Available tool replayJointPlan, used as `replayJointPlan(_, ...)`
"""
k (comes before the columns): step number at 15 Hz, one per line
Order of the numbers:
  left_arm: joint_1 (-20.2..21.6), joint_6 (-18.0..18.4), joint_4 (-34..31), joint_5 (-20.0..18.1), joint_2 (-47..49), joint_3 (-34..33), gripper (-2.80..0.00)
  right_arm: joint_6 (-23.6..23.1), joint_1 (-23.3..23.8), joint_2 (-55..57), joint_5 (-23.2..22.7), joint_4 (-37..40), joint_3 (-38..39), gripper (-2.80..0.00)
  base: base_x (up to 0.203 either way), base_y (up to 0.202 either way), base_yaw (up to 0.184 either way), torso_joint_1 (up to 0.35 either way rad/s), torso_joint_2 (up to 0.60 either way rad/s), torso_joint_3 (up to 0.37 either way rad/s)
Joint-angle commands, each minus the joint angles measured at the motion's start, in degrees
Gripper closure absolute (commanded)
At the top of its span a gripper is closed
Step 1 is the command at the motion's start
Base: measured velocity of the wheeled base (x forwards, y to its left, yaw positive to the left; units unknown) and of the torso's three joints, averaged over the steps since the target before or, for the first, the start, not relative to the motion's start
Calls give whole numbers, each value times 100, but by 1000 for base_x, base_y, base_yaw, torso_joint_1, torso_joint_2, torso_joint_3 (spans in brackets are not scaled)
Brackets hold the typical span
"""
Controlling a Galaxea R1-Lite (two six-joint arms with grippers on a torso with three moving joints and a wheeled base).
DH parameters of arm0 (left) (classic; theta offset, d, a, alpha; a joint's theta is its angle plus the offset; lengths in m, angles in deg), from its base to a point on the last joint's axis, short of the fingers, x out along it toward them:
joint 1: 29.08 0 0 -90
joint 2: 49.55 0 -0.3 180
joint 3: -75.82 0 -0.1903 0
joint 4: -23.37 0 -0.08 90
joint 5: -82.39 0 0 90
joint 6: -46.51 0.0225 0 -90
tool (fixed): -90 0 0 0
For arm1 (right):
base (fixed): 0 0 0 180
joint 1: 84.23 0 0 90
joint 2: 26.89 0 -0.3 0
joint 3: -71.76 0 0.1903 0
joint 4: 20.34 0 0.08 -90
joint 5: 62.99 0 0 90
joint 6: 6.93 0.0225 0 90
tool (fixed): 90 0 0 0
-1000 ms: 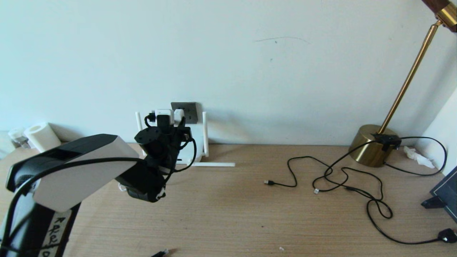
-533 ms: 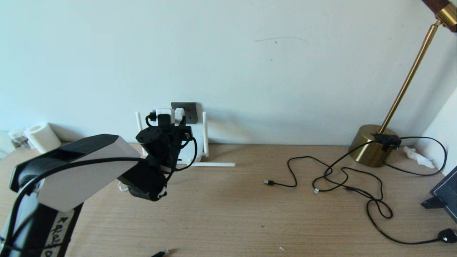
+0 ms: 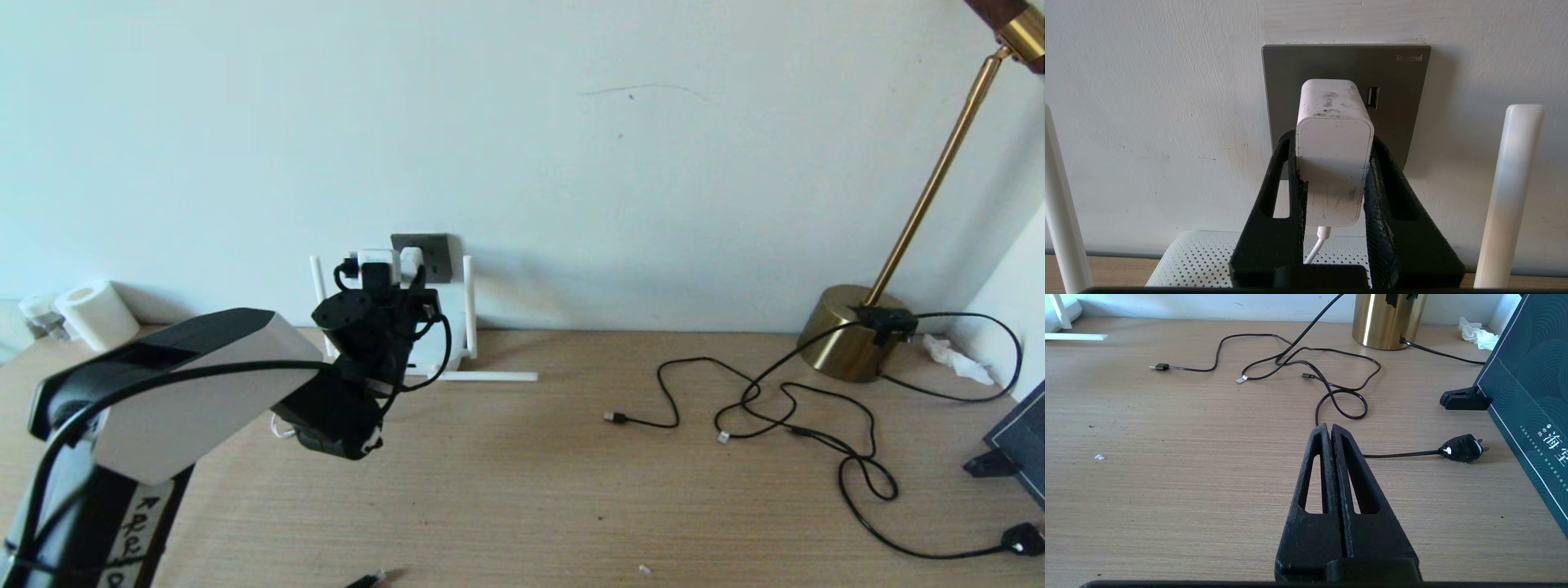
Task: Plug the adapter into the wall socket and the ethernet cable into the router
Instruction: Plug plug into socket
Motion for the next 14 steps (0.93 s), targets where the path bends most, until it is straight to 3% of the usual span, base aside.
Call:
replayJointPlan(1, 0, 0, 45, 15, 35, 55, 0, 2, -2, -1, 2, -2, 0, 0, 0, 0, 0, 0, 0, 0)
replayJointPlan(14, 0, 7, 45, 15, 239, 489, 0, 2, -2, 8, 2, -2, 0, 0, 0, 0, 0, 0, 0, 0)
